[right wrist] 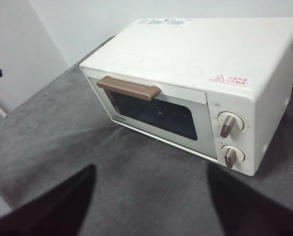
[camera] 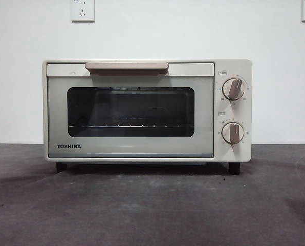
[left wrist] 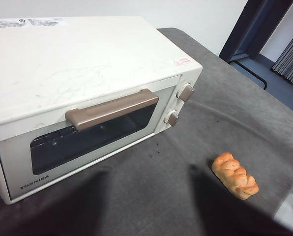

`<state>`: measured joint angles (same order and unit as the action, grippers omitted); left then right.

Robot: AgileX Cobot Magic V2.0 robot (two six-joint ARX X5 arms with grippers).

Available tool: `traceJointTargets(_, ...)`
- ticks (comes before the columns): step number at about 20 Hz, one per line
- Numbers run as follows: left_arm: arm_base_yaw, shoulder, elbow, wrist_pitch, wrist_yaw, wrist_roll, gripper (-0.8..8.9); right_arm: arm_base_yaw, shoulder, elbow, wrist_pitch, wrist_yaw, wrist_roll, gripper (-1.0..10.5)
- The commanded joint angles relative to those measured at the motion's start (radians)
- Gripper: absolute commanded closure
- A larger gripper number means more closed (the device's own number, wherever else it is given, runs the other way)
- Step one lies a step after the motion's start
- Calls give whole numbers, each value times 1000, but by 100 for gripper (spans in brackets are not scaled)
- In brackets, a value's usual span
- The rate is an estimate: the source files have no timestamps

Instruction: The left arm flap open the oven, the right arm pick bread and place it into oven, the left arm flap close the oven

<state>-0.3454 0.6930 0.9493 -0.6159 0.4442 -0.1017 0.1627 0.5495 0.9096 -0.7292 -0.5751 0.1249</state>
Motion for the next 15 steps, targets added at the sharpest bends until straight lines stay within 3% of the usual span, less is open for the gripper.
traceJointTargets(1, -5, 6, 21, 13, 2, 15, 299, 2, 5, 16, 7, 0, 49, 490)
traceJointTargets(12, -5, 6, 21, 10, 2, 11, 279, 2, 5, 16, -33, 1, 119, 433)
traceJointTargets(15, -5, 6, 21, 10, 2, 10, 279, 2, 15, 16, -80, 36, 132, 433)
